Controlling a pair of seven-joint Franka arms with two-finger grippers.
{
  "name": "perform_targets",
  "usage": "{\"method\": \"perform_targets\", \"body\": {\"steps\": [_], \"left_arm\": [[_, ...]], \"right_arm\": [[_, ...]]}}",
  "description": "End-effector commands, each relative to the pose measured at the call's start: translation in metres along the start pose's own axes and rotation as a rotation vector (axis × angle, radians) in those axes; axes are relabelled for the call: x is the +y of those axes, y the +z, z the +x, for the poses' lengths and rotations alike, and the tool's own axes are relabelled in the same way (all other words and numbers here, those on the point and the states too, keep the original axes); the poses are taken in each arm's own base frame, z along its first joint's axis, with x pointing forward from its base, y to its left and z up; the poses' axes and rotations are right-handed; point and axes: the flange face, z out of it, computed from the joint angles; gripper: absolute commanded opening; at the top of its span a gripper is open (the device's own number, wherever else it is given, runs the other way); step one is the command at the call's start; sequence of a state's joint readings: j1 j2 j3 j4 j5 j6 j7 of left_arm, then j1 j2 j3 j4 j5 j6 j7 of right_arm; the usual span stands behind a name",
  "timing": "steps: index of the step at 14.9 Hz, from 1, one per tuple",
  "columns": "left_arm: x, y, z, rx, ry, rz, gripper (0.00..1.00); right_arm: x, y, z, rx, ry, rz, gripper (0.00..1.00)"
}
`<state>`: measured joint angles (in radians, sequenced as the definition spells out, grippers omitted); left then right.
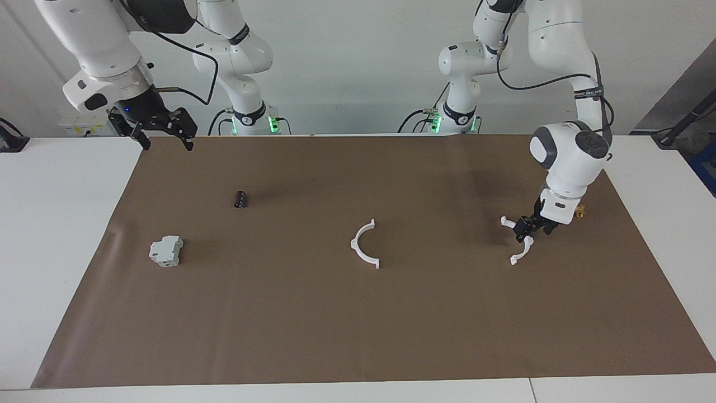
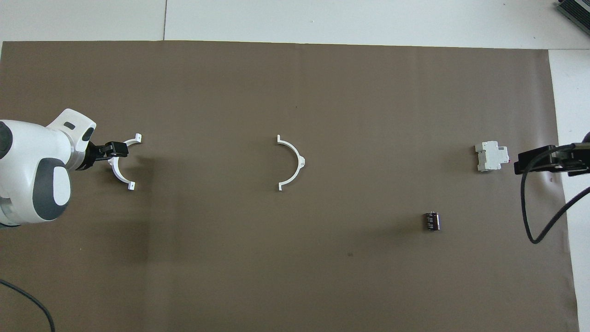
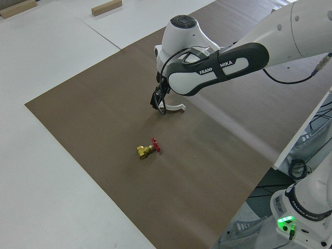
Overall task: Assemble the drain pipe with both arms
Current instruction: 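Grasp the other white clamp half with the left gripper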
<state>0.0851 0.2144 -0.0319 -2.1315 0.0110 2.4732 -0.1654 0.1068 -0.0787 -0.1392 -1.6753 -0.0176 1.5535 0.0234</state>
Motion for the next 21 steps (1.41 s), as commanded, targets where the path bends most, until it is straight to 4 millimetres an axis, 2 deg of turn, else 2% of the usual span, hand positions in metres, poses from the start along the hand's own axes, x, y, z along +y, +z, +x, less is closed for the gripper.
{"method": "perform_targets", "body": {"steps": [1,4,11,21], "left_arm": [[0.002,0.013,0.0,0.012,-0.008,-0.001,1.0],[0.002,0.015,-0.001,0.009,0.066,0.0,1.0],[0.0,0.019,-0.001,0.002,0.217,0.007,1.0],[-0.008,0.022,-0.004,-0.006,0.201,0.009,1.0]], "right_arm": [[0.001,-0.005,-0.006,0.004,-0.019,-0.019,1.0],[-0.003,-0.005,-0.006,0.0,-0.039,-0.058,1.0],[-0.001,-0.005,-0.007,0.002,-0.026,-0.026,1.0],[-0.002,-0.005,-0.006,0.004,-0.031,-0.025,1.0]]}}
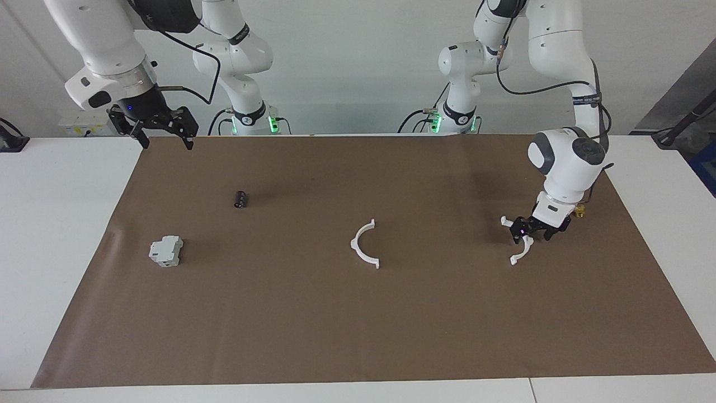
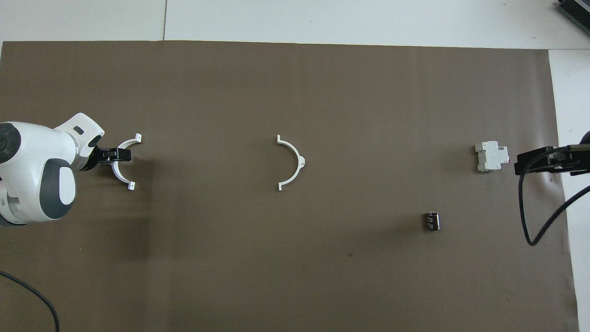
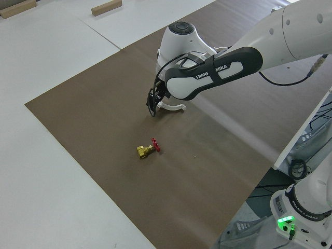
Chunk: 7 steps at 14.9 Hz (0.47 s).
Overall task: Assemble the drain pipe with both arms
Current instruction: 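Grasp the other white clamp half with the left gripper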
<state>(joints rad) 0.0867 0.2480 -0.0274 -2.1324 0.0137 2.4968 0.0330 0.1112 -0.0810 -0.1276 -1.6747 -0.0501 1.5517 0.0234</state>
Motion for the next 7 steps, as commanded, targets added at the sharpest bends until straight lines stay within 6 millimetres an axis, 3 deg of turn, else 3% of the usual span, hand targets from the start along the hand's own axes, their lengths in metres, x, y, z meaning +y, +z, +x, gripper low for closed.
{"method": "perform_targets", "body": {"steps": [1,7], "left_arm": [[-0.003,0.007,-0.007,-0.001,0.003,0.006,1.0],[0.022,0.008,-0.008,-0.016,-0.042,0.002,1.0]], "right_arm": [[0.004,-0.003,-0.005,0.002,-0.014,0.009,1.0],[0.004,-0.004,-0.006,0.003,-0.014,0.009,1.0]]}}
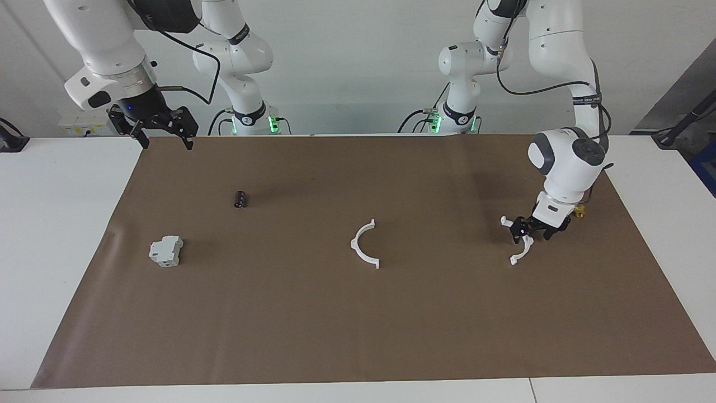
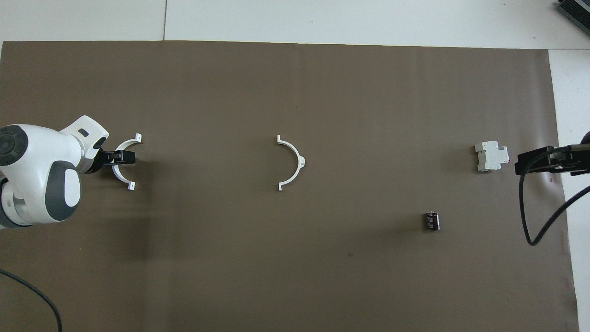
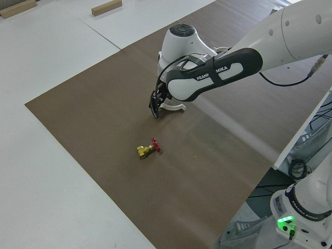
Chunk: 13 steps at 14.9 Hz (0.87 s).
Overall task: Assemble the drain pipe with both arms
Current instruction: 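Grasp the other white clamp half with the left gripper, then carry the clamp half with the left gripper toward the placed half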
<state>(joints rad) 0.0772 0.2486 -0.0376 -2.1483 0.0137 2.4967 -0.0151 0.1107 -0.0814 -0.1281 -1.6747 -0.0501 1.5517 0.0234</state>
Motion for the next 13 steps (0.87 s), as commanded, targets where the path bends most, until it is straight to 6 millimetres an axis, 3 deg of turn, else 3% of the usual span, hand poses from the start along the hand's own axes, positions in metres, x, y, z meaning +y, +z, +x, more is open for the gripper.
{"method": "perform_targets", "body": {"steps": [1,11,13], "left_arm": [[0.01,0.001,-0.003,0.002,-0.014,0.007,1.0],[-0.004,-0.003,0.003,0.015,-0.008,0.009,0.98],[-0.004,-0.002,0.002,0.014,-0.008,0.01,0.82]], "right_arm": [[0.004,-0.004,-0.006,0.003,-0.015,0.009,1.0],[0.004,-0.004,-0.006,0.003,-0.015,0.008,1.0],[0.004,-0.004,-0.006,0.003,-0.015,0.009,1.0]]}}
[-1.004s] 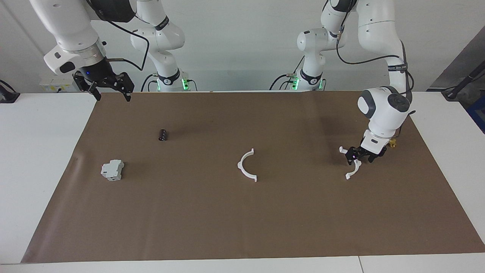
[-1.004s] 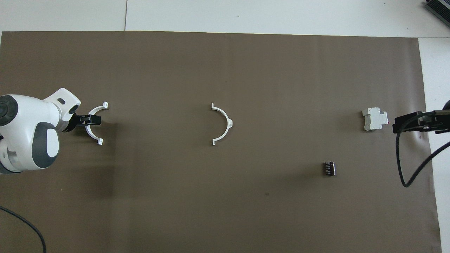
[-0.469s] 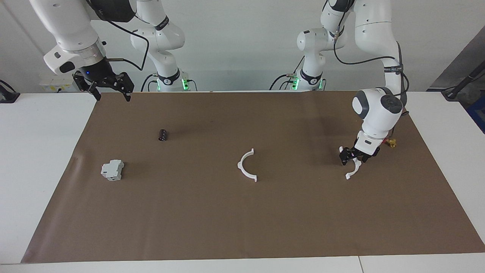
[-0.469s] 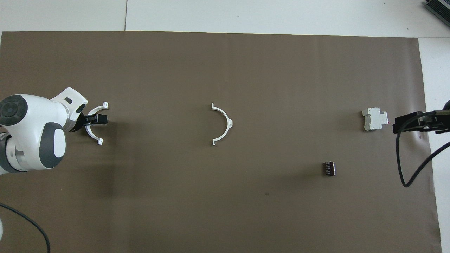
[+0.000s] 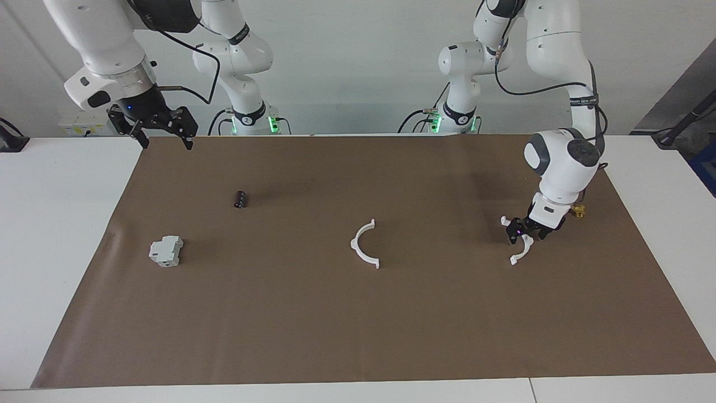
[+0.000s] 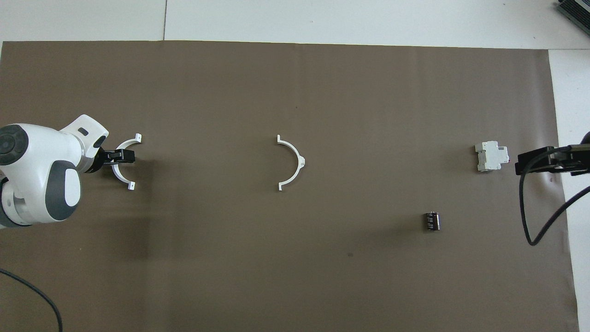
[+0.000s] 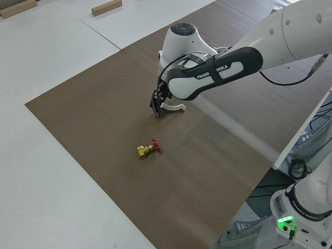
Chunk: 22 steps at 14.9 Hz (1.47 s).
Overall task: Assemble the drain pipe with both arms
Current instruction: 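Carry the clamp half with the left gripper toward the placed half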
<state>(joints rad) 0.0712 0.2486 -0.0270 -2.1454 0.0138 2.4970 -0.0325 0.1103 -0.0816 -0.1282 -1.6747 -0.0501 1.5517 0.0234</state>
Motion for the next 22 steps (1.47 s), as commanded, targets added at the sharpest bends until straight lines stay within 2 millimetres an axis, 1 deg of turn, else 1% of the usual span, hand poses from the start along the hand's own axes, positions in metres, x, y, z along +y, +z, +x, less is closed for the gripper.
{"method": "perform_targets", "body": {"steps": [1,3,4,5,11,13,14,16,17,20,21,22], "left_arm": [[-0.002,-0.001,0.001,0.009,0.012,0.006,0.7],[-0.001,-0.001,0.001,0.009,0.015,0.006,0.35],[0.002,-0.001,0.001,0.008,0.019,0.006,0.13],[0.005,0.0,0.0,0.005,0.025,0.005,0.0],[0.013,-0.002,0.001,0.005,0.028,0.003,0.0],[0.03,-0.005,0.002,0.0,0.026,0.001,0.0],[0.042,-0.009,0.003,-0.006,0.02,-0.001,0.0],[0.079,-0.017,0.004,-0.024,-0.016,-0.002,0.0],[0.093,-0.019,0.002,-0.024,-0.028,-0.004,0.0],[0.119,-0.025,-0.002,-0.02,-0.015,-0.008,0.0],[0.127,-0.032,-0.004,-0.033,-0.015,-0.005,0.0],[0.134,-0.051,-0.001,-0.045,-0.002,-0.002,0.0]], "right_arm": [[0.003,-0.004,-0.006,0.003,-0.015,0.009,1.0],[0.003,-0.004,-0.006,0.003,-0.015,0.009,1.0],[0.003,-0.004,-0.006,0.003,-0.015,0.009,1.0],[0.003,-0.004,-0.006,0.003,-0.015,0.009,1.0],[0.004,-0.004,-0.006,0.003,-0.014,0.009,1.0],[0.004,-0.004,-0.006,0.003,-0.014,0.009,1.0],[0.003,-0.004,-0.006,0.003,-0.015,0.009,1.0],[0.003,-0.004,-0.006,0.003,-0.015,0.009,1.0],[0.004,-0.004,-0.006,0.003,-0.014,0.009,1.0],[0.003,-0.004,-0.006,0.003,-0.015,0.009,1.0],[0.003,-0.004,-0.006,0.003,-0.015,0.009,1.0],[0.004,-0.004,-0.006,0.003,-0.014,0.009,1.0]]}}
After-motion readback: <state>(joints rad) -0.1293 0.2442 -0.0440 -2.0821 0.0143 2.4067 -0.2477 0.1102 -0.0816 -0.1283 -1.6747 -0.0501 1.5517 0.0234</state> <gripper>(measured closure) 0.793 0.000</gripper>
